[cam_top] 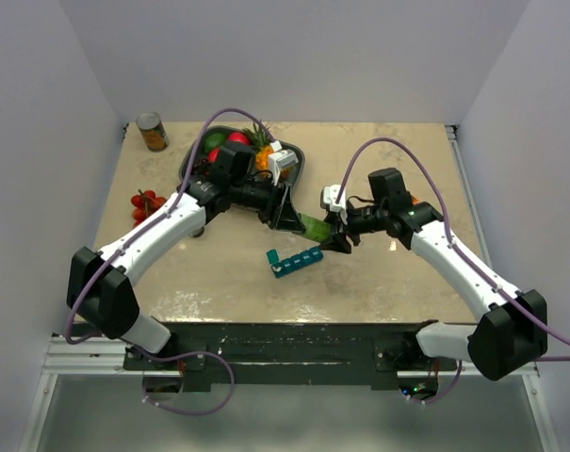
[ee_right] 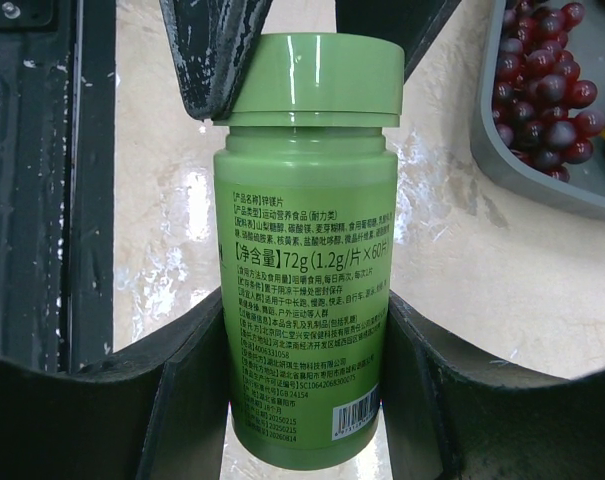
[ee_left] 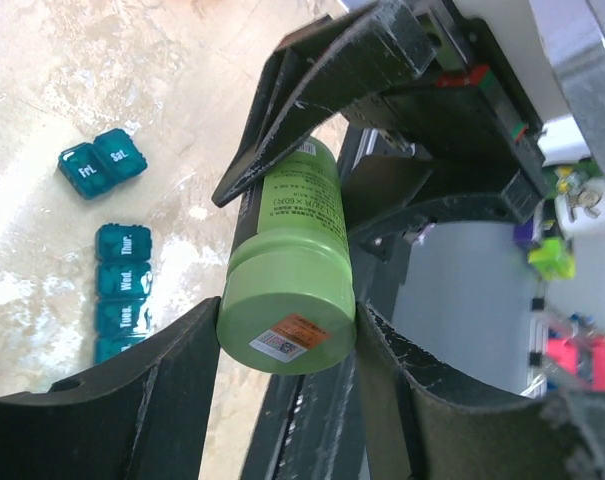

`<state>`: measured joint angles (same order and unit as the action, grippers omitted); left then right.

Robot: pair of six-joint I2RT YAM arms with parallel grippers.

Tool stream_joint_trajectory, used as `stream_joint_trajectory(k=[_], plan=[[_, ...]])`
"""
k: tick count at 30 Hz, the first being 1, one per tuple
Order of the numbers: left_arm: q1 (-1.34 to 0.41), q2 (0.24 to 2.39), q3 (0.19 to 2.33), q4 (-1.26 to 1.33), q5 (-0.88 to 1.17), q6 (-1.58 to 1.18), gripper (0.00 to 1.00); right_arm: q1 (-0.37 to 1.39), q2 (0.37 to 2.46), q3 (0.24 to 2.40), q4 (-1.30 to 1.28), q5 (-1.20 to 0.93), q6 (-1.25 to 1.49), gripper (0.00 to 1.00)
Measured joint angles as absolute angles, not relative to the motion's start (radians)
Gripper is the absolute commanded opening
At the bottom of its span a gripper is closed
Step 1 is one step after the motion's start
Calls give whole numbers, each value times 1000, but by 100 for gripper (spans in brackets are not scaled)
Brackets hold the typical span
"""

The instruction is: Sort the pills into containers

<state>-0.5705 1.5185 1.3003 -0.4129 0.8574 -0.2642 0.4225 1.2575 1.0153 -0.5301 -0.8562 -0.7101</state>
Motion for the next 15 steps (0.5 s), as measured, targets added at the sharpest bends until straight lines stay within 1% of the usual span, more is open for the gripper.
stream_joint_trajectory(k=[8, 15], plan=[[-572, 1500, 1320, -495, 888, -42, 0, 427, 1267, 1015, -522, -920, -682, 0], [-572, 1487, 1321, -511, 934, 121, 0, 427, 1275, 1007, -499, -973, -628, 0]])
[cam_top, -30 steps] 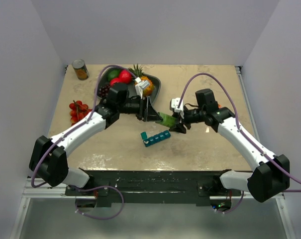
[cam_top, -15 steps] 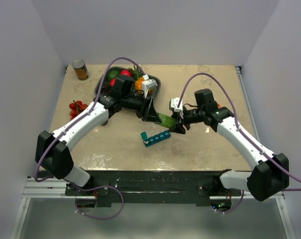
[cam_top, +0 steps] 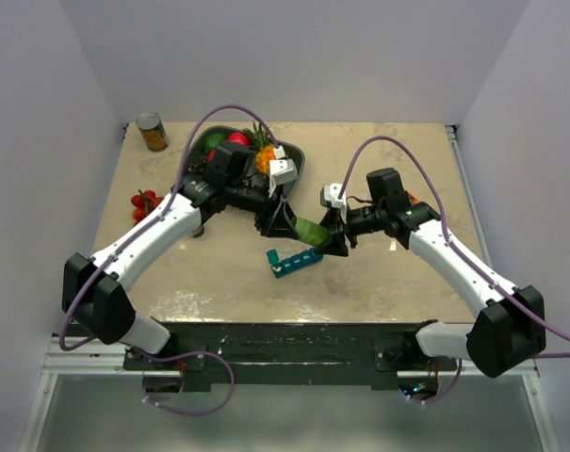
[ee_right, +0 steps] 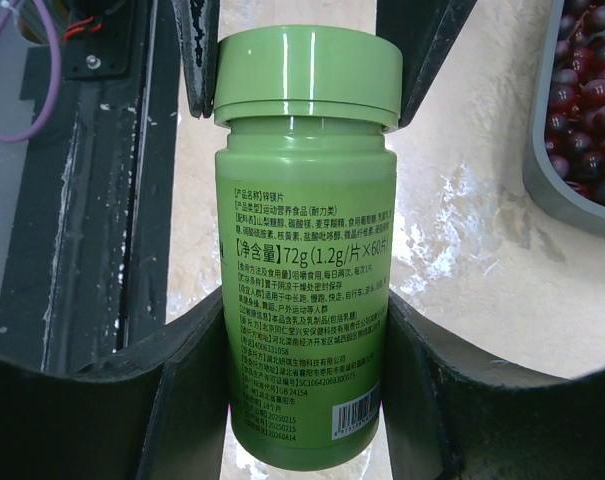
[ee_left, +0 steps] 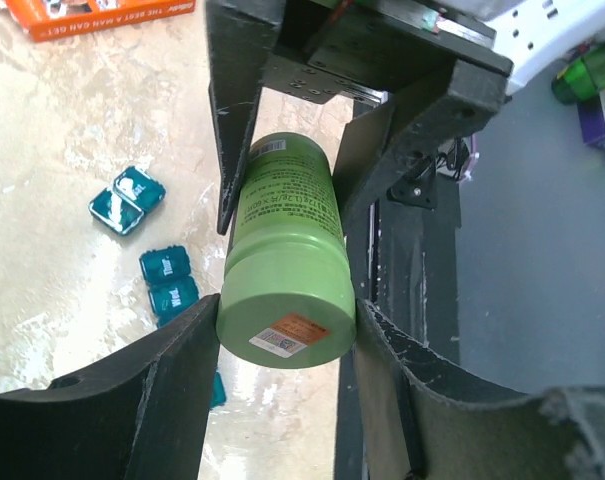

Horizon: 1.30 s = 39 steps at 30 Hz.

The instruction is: Sort the pills into containers

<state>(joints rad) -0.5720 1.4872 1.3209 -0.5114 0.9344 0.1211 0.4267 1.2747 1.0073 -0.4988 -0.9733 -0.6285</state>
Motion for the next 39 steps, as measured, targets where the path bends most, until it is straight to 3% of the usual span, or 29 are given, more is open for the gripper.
stream_joint_trajectory(k=[18, 39], plan=[[-572, 1537, 1419, -654, 1002, 349, 0, 432, 1275, 1000, -481, -994, -587, 0], [-561, 1593, 1302, -509, 949, -497, 0, 476, 1258, 981, -558, -815, -649, 0]])
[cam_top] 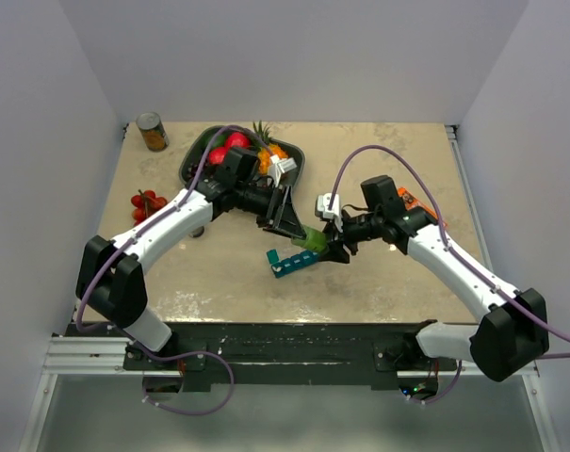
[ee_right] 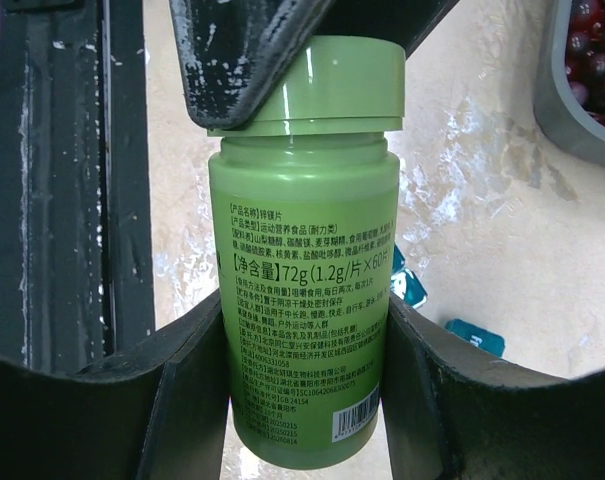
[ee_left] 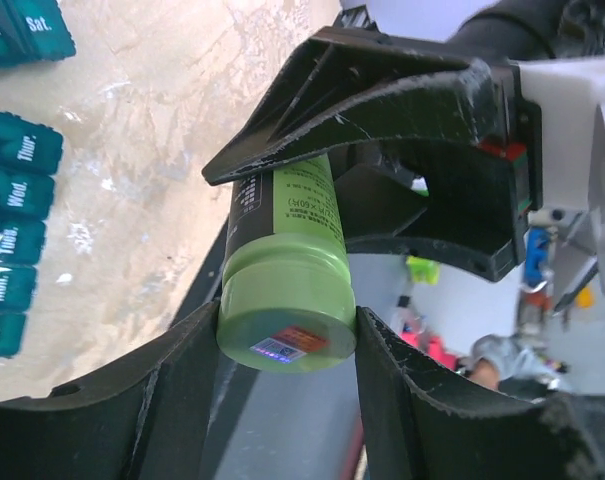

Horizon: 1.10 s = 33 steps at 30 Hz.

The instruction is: Sort the pills into containers

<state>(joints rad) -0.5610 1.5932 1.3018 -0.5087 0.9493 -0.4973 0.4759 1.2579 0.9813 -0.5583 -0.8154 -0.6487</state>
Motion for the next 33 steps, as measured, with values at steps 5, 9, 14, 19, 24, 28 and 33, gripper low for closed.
stream_joint_trajectory(k=[5, 9, 14, 19, 24, 28, 33], plan=[[-556, 1593, 1254, -420, 971, -659, 0, 477, 1240, 981, -572, -785, -661, 0], [-551, 1593, 1216, -366, 986, -766, 0, 483, 1235, 978, -580, -766, -672, 0], [-545, 1594, 1205, -355, 1007, -821, 0, 501, 1212, 977, -580, -725, -687, 0], [-543, 1593, 1168, -347, 1042, -854, 0, 555, 1198, 977, -602, -644, -717, 0], [-543, 1580, 1108, -326, 1071, -913, 0, 623, 1183, 975, -627, -556, -743, 0], [-543, 1552, 1068, -319, 1075, -979, 0, 685, 1169, 973, -630, -474, -759, 0], [-545, 1531, 1048, -317, 1074, -1036, 0, 722, 1147, 964, -620, -420, -768, 0]])
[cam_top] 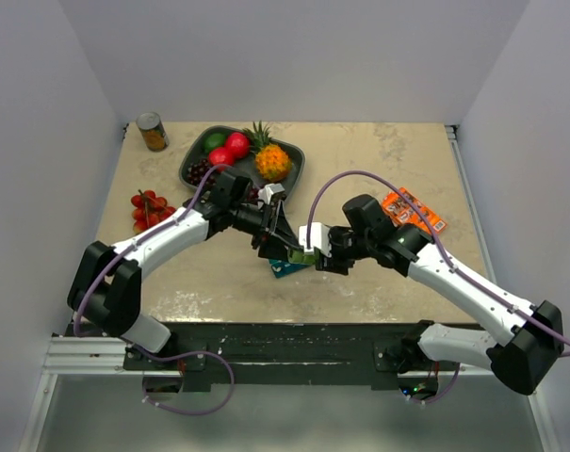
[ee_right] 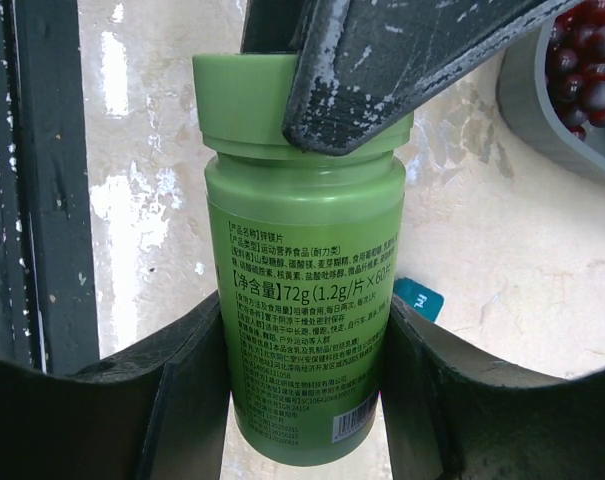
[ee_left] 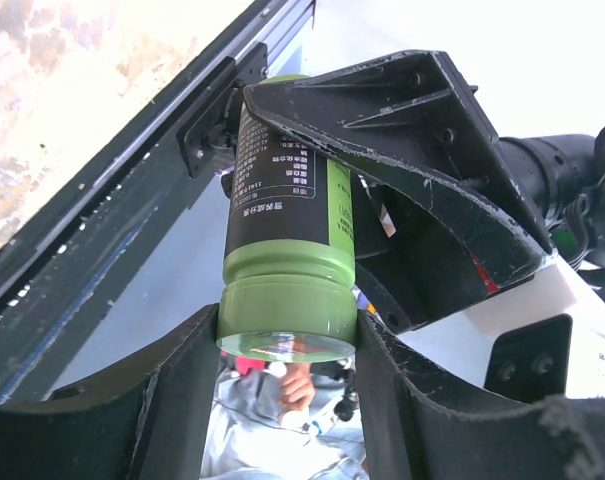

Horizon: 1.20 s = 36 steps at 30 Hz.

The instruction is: Sort the pills into containers

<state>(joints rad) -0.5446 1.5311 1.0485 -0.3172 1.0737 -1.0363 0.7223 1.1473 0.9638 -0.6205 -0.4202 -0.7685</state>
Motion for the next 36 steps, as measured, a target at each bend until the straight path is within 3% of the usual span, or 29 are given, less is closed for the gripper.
stream_joint_trajectory(k=[4, 11, 16, 21, 26, 36], plan=[[-546, 1519, 1048, -312, 1065, -1070, 3, 724, 1136, 962, -613, -421, -762, 0], [-547, 1480, 1045, -323, 1050, -1104, 31, 706, 1136, 962, -595, -500, -710, 0], [-547, 1451, 1035, -325, 1040, -1119, 44, 682, 1138, 962, -590, -575, -676, 0], [-547, 1442, 1035, -326, 1040, -1127, 67, 662, 1138, 962, -589, -627, -656, 0], [-574, 1439, 1042, -263, 1023, -1131, 75, 676, 1142, 961, -482, -756, -635, 0], [-583, 1438, 1065, -250, 998, -1122, 81, 674, 1142, 961, -388, -840, -624, 0]])
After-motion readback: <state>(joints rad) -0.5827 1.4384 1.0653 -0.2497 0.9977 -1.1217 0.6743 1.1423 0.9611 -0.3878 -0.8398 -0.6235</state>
